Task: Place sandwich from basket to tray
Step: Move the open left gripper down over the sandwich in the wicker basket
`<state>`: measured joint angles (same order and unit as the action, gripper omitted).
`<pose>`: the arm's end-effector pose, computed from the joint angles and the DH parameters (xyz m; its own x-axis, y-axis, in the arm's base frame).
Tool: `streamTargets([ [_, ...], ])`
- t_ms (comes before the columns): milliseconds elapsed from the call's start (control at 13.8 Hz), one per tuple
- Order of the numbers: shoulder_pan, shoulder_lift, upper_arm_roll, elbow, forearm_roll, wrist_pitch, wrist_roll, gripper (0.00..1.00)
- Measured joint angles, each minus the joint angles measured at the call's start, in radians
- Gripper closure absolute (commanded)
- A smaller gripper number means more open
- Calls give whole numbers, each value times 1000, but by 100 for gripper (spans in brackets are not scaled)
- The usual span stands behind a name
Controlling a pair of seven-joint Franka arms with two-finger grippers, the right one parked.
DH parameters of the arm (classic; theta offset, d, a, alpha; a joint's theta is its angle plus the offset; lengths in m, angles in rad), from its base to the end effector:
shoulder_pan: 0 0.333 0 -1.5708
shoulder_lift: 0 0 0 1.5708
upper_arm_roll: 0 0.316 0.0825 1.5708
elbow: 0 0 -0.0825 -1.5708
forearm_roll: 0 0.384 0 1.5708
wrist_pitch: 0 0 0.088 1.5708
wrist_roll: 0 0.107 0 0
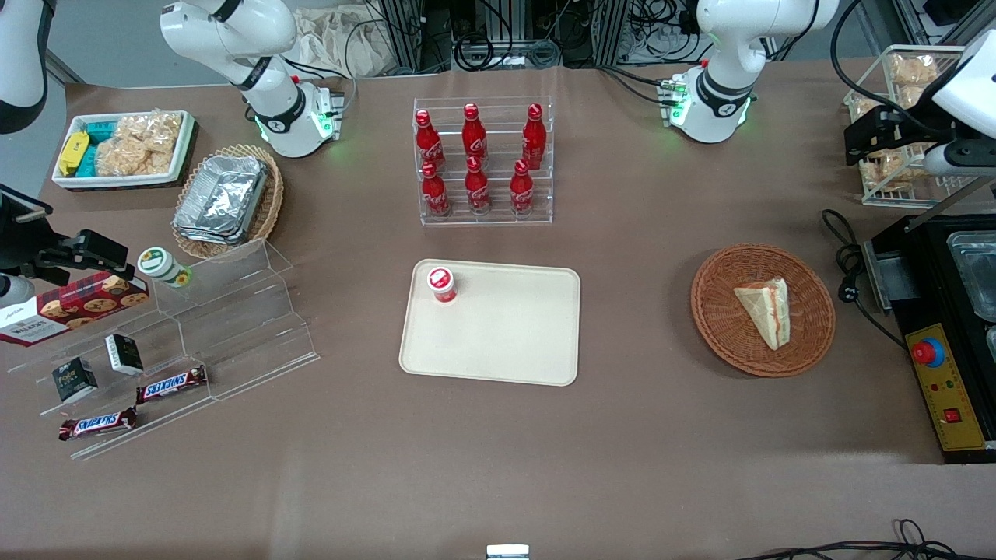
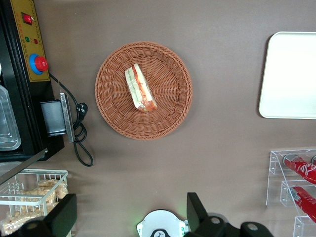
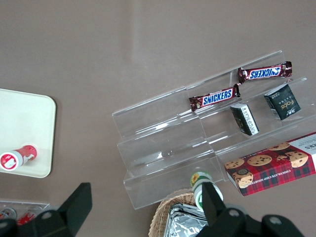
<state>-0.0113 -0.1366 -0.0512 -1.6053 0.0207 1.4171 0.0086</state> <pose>0.4938 -0.0305 0.6670 0.9964 -0.0670 -0.0519 -0.0684 -0.9973 -0.0271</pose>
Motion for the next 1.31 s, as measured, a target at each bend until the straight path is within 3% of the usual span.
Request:
streamTargets([
  [582,0,7,10,-14,-9,1,1,0],
  [873,3,83,20,-27,-7,26,-2,0],
  [1309,30,196,29,-172,-7,299,-202,0],
])
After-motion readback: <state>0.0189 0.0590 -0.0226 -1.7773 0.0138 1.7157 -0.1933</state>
